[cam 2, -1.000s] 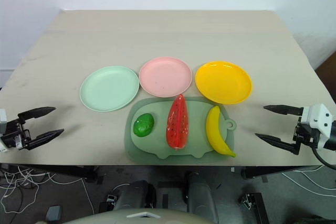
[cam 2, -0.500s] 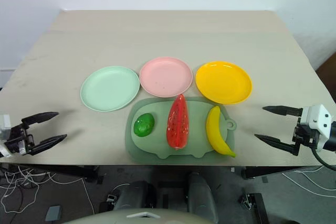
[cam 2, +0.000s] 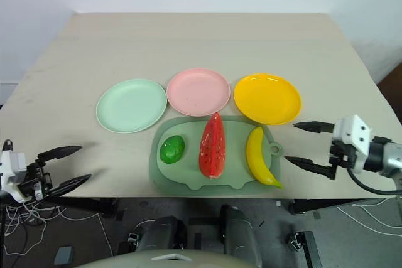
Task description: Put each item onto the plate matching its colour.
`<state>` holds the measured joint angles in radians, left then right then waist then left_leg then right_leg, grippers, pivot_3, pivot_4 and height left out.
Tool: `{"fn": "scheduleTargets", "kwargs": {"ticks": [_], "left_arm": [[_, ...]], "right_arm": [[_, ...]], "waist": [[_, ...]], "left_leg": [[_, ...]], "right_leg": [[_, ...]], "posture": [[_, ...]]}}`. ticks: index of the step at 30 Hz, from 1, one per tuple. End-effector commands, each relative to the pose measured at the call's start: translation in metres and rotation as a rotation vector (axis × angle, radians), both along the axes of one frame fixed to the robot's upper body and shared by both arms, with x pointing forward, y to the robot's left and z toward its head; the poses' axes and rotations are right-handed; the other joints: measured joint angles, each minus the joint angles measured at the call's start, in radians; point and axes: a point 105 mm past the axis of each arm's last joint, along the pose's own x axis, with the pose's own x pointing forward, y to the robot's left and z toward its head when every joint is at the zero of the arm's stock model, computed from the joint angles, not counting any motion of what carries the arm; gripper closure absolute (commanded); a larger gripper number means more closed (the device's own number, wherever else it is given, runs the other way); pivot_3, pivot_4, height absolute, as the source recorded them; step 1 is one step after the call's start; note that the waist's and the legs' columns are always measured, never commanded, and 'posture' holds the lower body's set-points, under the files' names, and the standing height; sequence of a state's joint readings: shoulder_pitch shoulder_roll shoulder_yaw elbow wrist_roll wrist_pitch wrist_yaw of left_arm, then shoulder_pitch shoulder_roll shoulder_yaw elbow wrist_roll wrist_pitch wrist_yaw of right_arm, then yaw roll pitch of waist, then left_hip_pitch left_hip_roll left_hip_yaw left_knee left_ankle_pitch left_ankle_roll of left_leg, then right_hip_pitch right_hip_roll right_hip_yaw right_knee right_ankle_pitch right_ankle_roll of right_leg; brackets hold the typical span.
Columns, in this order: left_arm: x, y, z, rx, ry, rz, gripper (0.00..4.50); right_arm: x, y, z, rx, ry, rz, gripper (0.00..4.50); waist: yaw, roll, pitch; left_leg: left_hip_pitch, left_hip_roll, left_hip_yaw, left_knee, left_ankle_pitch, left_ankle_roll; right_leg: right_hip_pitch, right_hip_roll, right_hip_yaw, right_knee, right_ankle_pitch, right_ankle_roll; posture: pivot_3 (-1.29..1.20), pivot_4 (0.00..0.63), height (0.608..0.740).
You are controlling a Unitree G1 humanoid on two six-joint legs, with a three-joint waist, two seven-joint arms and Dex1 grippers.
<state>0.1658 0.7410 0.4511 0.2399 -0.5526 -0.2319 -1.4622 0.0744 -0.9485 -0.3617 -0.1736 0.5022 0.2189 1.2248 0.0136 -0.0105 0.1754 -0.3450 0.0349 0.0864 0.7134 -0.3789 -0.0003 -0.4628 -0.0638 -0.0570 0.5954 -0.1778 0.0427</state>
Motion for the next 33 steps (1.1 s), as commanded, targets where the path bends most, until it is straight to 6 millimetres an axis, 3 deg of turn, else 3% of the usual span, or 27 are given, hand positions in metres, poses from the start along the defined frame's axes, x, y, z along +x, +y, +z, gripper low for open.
{"fn": "scheduleTargets", "kwargs": {"ticks": [1, 5, 15, 25, 28, 33], "left_arm": [[0.003, -0.007, 0.007, 0.015, -0.037, -0.018, 0.05], [0.009, -0.013, 0.012, 0.009, -0.057, -0.025, 0.05], [0.021, -0.018, 0.013, -0.003, -0.066, -0.024, 0.05], [0.029, -0.024, 0.012, -0.009, -0.070, -0.038, 0.05], [0.028, -0.024, 0.009, -0.011, -0.069, -0.035, 0.00], [0.027, -0.022, 0.007, -0.011, -0.070, -0.027, 0.00]], "right_arm": [[0.002, 0.022, 0.001, 0.038, 0.055, -0.056, 0.00], [0.005, 0.029, -0.011, 0.031, 0.150, -0.215, 0.00], [-0.021, 0.063, -0.039, 0.112, 0.367, -0.365, 0.00], [-0.009, 0.059, -0.059, 0.032, 0.365, -0.520, 0.00], [-0.007, 0.055, -0.063, 0.011, 0.370, -0.542, 0.55], [-0.013, 0.061, -0.064, -0.018, 0.392, -0.476, 2.14]], "waist": [[0.001, 0.000, 0.000], [0.000, -0.001, 0.000], [-0.003, -0.001, -0.001], [-0.003, -0.004, -0.003], [-0.003, -0.006, -0.004], [-0.002, -0.008, -0.005]], "left_leg": [[0.000, 0.000, 0.000, 0.000, 0.000, 0.000], [-0.002, 0.000, -0.001, 0.000, 0.000, 0.000], [-0.007, -0.001, -0.001, 0.002, 0.000, 0.000], [-0.007, -0.002, -0.001, 0.002, 0.000, 0.000], [-0.007, -0.002, -0.001, 0.002, 0.000, 0.000], [-0.007, -0.002, -0.002, 0.002, 0.000, 0.000]], "right_leg": [[0.000, 0.000, 0.000, 0.000, 0.000, 0.000], [-0.001, 0.000, 0.000, 0.000, 0.000, 0.000], [-0.005, 0.001, -0.001, 0.000, 0.000, 0.000], [-0.004, 0.001, -0.001, 0.000, 0.000, 0.000], [-0.004, 0.001, -0.001, 0.000, 0.000, 0.000], [-0.004, 0.001, -0.001, 0.000, 0.000, 0.000]], "posture": [[0.00, 0.150, 0.736], [0.00, 0.150, 0.736], [0.00, 0.150, 0.736], [0.00, 0.150, 0.736], [0.00, 0.150, 0.736], [0.00, 0.150, 0.736]]}}
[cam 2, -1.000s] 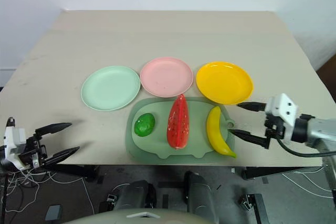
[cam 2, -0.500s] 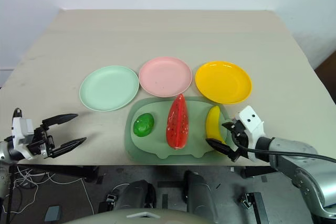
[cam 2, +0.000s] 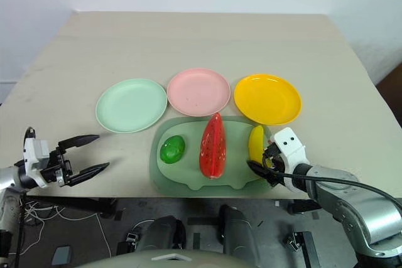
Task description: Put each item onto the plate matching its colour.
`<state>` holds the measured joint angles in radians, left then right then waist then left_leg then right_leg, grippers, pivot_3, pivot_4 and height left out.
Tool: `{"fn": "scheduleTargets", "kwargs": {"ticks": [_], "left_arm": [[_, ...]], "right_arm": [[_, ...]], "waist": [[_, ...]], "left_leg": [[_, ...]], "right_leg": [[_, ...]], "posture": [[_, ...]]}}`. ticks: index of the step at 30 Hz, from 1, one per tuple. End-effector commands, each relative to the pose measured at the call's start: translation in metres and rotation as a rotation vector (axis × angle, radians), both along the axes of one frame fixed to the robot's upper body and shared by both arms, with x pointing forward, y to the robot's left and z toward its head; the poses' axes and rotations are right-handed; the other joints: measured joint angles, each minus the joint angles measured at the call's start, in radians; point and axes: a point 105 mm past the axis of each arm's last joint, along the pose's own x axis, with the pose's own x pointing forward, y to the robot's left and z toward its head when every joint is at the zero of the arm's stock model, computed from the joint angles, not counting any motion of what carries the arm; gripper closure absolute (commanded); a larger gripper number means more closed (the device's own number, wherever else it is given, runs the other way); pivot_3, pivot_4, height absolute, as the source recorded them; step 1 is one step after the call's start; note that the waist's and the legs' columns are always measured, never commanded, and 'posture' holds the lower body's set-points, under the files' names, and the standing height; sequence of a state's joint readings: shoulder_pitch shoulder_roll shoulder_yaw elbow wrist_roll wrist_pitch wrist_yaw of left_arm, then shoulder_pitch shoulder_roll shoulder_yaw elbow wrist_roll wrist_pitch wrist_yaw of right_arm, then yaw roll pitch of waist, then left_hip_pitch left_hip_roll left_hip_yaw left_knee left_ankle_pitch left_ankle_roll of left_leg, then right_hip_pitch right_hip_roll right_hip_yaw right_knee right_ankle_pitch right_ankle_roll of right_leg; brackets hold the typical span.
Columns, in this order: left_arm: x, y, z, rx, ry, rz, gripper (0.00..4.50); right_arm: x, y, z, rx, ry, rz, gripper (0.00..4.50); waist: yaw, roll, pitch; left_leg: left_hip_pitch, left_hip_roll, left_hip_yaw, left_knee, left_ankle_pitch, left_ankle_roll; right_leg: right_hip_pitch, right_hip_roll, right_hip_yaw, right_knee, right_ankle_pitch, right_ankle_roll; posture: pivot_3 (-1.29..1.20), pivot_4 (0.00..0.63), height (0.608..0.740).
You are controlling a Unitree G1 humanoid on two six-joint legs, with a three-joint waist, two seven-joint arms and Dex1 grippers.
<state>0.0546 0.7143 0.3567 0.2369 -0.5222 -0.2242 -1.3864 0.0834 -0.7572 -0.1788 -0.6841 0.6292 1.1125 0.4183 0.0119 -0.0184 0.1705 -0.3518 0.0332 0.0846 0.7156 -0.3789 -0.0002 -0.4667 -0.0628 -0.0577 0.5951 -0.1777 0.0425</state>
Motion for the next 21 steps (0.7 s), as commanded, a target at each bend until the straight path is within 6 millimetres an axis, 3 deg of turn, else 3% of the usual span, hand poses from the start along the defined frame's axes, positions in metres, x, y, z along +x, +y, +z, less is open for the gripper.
{"fn": "scheduleTargets", "kwargs": {"ticks": [1, 2, 7, 10, 16, 21], "left_arm": [[0.000, 0.000, 0.003, 0.008, -0.026, 0.000, 0.00], [0.000, 0.000, 0.003, 0.007, -0.027, 0.001, 0.00], [-0.001, -0.001, 0.002, 0.007, -0.027, 0.007, 0.00], [-0.001, -0.001, 0.001, 0.007, -0.025, 0.013, 0.00], [0.000, -0.001, 0.000, 0.010, -0.022, 0.017, 0.00], [0.003, -0.002, 0.004, 0.005, -0.029, 0.009, 0.00]], "right_arm": [[-0.009, 0.008, -0.003, 0.003, 0.049, 0.076, 2.43], [-0.014, 0.012, 0.000, 0.019, 0.059, 0.123, 2.71], [-0.024, 0.022, 0.023, 0.103, 0.054, 0.280, 2.73], [-0.017, 0.018, 0.045, 0.158, -0.011, 0.322, 2.73], [0.036, -0.011, 0.059, 0.087, -0.137, 0.173, 2.73], [0.090, -0.022, 0.050, -0.011, -0.157, 0.036, 2.73]], "waist": [[0.000, 0.000, 0.000], [0.000, 0.000, 0.000], [0.000, 0.000, 0.000], [0.000, 0.000, 0.000], [-0.001, 0.000, 0.000], [-0.006, 0.000, 0.000]], "left_leg": [[0.000, 0.000, 0.000, 0.000, 0.000, 0.000], [0.000, 0.000, 0.000, 0.000, 0.000, 0.000], [0.000, 0.000, -0.001, 0.000, 0.000, 0.000], [0.000, 0.000, -0.001, 0.000, 0.000, 0.000], [0.000, 0.000, 0.000, 0.000, 0.000, 0.000], [-0.001, 0.000, 0.000, 0.000, 0.000, 0.000]], "right_leg": [[0.000, 0.000, 0.000, 0.000, 0.000, 0.000], [0.000, 0.000, 0.000, 0.000, 0.000, 0.000], [0.000, 0.000, 0.000, 0.000, 0.000, 0.000], [0.000, 0.000, 0.000, 0.000, 0.000, 0.000], [0.000, 0.000, 0.000, 0.000, 0.000, 0.000], [-0.001, 0.000, 0.000, 0.000, 0.000, 0.000]], "posture": [[0.00, 0.150, 0.736], [0.00, 0.150, 0.736], [0.00, 0.150, 0.736], [0.00, 0.150, 0.736], [0.00, 0.150, 0.736], [0.00, 0.150, 0.736]]}}
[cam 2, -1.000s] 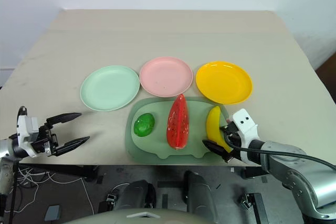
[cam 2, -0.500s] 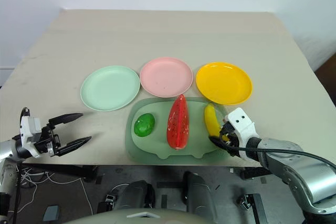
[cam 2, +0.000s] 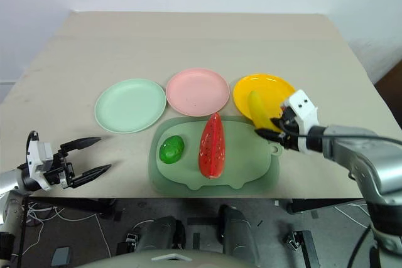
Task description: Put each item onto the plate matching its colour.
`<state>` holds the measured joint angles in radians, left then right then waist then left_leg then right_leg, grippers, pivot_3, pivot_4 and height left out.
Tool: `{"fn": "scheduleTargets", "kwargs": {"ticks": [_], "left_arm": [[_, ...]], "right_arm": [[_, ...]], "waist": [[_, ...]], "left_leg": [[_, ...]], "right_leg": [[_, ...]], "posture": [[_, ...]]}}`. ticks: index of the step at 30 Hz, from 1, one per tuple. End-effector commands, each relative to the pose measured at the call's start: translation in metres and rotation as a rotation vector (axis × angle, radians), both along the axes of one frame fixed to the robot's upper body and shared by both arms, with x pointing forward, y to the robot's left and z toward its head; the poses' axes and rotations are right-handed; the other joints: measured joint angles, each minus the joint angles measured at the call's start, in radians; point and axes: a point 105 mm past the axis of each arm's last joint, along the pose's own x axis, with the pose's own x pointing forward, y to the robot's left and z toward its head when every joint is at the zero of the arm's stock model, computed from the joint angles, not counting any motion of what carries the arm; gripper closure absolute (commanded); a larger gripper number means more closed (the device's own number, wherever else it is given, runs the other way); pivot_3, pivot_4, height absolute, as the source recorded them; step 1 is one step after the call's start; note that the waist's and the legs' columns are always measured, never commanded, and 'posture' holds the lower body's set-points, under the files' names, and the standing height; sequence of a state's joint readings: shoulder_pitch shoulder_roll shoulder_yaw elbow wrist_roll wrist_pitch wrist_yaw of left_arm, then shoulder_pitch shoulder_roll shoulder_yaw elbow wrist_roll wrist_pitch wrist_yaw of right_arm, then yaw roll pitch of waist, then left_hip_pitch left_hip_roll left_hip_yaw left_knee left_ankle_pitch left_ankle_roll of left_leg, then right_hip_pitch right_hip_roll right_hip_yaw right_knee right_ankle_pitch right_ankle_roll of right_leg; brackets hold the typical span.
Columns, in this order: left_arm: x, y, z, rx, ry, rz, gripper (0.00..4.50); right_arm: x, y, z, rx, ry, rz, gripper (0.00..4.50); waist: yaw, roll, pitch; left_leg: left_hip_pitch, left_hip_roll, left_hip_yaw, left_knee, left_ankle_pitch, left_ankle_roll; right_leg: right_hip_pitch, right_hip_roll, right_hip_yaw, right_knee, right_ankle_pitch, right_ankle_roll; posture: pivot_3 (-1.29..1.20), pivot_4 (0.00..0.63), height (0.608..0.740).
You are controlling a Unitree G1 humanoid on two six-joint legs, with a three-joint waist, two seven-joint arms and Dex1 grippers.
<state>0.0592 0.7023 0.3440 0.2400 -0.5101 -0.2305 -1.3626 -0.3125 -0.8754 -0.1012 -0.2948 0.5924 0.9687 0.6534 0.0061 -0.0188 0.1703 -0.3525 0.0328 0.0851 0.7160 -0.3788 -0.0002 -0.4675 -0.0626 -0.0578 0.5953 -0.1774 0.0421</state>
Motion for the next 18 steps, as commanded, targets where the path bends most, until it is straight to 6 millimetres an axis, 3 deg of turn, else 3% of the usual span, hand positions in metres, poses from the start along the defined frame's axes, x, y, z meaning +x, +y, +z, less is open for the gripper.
{"fn": "scheduleTargets", "kwargs": {"ticks": [1, 3, 7, 15, 18], "left_arm": [[0.003, 0.000, 0.009, 0.006, -0.037, -0.011, 0.00], [0.004, -0.003, 0.012, -0.004, -0.047, -0.022, 0.00], [0.005, -0.006, 0.016, -0.020, -0.064, -0.038, 0.00], [0.001, -0.012, 0.021, -0.045, -0.065, -0.078, 0.00], [-0.001, -0.015, 0.022, -0.054, -0.057, -0.094, 0.00]], "right_arm": [[0.027, -0.005, -0.005, -0.053, -0.030, -0.077, 2.73], [0.048, -0.008, -0.007, -0.068, -0.055, -0.136, 2.73], [0.070, -0.013, -0.009, -0.098, -0.072, -0.196, 2.73], [0.080, -0.012, -0.003, -0.094, -0.093, -0.201, 0.13], [0.079, -0.012, 0.009, -0.092, -0.116, -0.174, 0.04]], "waist": [[-0.001, 0.000, 0.000], [-0.001, 0.000, 0.000], [0.000, 0.001, 0.000], [-0.003, 0.001, 0.001], [-0.005, 0.001, 0.001]], "left_leg": [[0.000, 0.000, 0.000, 0.000, 0.000, 0.000], [-0.001, 0.000, 0.000, 0.000, 0.000, 0.000], [-0.003, -0.001, 0.001, 0.000, 0.000, 0.000], [-0.003, 0.000, 0.001, 0.000, 0.000, 0.001], [-0.002, 0.000, 0.000, 0.000, 0.000, 0.001]], "right_leg": [[0.000, 0.000, 0.000, 0.000, 0.000, 0.000], [-0.001, 0.001, -0.001, 0.000, 0.001, 0.001], [-0.002, 0.000, -0.001, 0.000, 0.002, 0.003], [-0.002, 0.000, -0.001, 0.001, 0.002, 0.004], [-0.002, 0.000, -0.001, 0.001, 0.002, 0.004]], "posture": [[0.00, 0.150, 0.736], [0.00, 0.150, 0.736], [0.00, 0.150, 0.736], [0.00, 0.150, 0.736], [0.00, 0.150, 0.736]]}}
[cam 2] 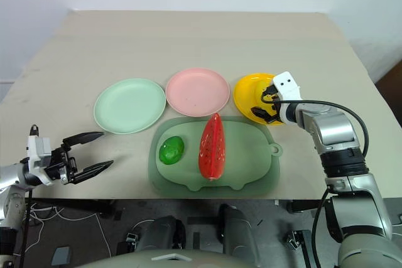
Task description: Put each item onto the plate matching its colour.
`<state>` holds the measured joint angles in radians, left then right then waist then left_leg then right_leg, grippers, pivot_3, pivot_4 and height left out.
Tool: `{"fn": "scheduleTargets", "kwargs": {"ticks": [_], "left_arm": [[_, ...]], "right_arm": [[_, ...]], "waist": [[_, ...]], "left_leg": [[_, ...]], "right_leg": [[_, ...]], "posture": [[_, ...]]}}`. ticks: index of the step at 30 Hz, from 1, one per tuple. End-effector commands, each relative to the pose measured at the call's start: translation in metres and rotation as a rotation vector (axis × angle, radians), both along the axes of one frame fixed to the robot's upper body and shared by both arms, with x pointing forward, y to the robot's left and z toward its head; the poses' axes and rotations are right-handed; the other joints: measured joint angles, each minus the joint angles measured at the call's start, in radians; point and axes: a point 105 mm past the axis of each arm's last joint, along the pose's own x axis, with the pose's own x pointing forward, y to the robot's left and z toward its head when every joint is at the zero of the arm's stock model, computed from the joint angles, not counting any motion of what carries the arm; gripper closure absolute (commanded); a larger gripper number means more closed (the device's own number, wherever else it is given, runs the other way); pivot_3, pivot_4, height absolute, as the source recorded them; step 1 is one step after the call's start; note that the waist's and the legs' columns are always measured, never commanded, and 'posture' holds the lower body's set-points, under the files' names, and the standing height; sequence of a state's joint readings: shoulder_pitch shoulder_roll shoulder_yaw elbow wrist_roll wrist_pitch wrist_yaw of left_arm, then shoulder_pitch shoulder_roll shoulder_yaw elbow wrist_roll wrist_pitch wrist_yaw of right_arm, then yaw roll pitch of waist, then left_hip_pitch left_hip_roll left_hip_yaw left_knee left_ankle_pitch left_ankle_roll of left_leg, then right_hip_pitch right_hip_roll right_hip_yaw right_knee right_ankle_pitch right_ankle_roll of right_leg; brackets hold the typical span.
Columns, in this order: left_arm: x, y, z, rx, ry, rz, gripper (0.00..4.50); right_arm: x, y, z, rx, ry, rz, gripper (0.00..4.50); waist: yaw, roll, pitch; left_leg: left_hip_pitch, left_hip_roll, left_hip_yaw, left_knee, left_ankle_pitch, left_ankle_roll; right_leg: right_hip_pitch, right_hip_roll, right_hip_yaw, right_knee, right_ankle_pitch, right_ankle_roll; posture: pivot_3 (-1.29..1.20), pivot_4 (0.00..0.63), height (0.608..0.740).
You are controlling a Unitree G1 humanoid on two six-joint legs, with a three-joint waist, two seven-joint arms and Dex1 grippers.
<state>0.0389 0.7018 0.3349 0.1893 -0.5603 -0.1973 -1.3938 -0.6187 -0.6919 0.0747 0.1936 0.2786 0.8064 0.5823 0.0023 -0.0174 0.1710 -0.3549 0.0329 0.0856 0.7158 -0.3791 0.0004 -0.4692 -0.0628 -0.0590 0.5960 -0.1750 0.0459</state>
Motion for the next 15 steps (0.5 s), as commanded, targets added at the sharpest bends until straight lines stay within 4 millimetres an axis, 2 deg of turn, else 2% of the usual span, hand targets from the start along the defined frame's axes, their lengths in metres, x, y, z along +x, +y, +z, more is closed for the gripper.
{"fn": "scheduleTargets", "kwargs": {"ticks": [1, 7, 11, 15], "left_arm": [[-0.003, -0.005, 0.010, -0.018, -0.024, -0.032, 0.00], [-0.013, -0.012, 0.018, -0.008, -0.012, -0.137, 0.00], [-0.015, -0.012, 0.021, 0.008, -0.007, -0.176, 0.00], [-0.012, -0.013, 0.021, 0.017, -0.011, -0.180, 0.00]], "right_arm": [[0.002, 0.002, 0.039, 0.011, -0.100, 0.056, 0.04], [-0.022, 0.024, 0.084, 0.091, -0.111, 0.243, 0.04], [-0.040, 0.040, 0.102, 0.166, -0.060, 0.316, 0.04], [-0.056, 0.057, 0.112, 0.222, 0.005, 0.371, 0.04]], "waist": [[-0.002, 0.001, 0.000], [-0.012, 0.002, 0.001], [-0.016, 0.002, 0.001], [-0.015, 0.002, 0.001]], "left_leg": [[0.000, 0.000, 0.000, 0.000, 0.000, 0.000], [0.000, 0.000, -0.001, 0.000, 0.000, 0.000], [0.000, 0.001, -0.001, 0.000, 0.000, 0.000], [0.000, 0.001, -0.002, 0.000, 0.000, 0.000]], "right_leg": [[0.000, 0.000, 0.000, 0.000, 0.000, 0.000], [0.000, 0.000, 0.000, 0.000, 0.000, 0.000], [0.000, 0.000, 0.000, 0.000, 0.000, 0.000], [0.000, 0.000, 0.000, 0.000, 0.000, 0.000]], "posture": [[0.00, 0.150, 0.736], [0.00, 0.150, 0.736], [0.00, 0.150, 0.736], [0.00, 0.150, 0.736]]}}
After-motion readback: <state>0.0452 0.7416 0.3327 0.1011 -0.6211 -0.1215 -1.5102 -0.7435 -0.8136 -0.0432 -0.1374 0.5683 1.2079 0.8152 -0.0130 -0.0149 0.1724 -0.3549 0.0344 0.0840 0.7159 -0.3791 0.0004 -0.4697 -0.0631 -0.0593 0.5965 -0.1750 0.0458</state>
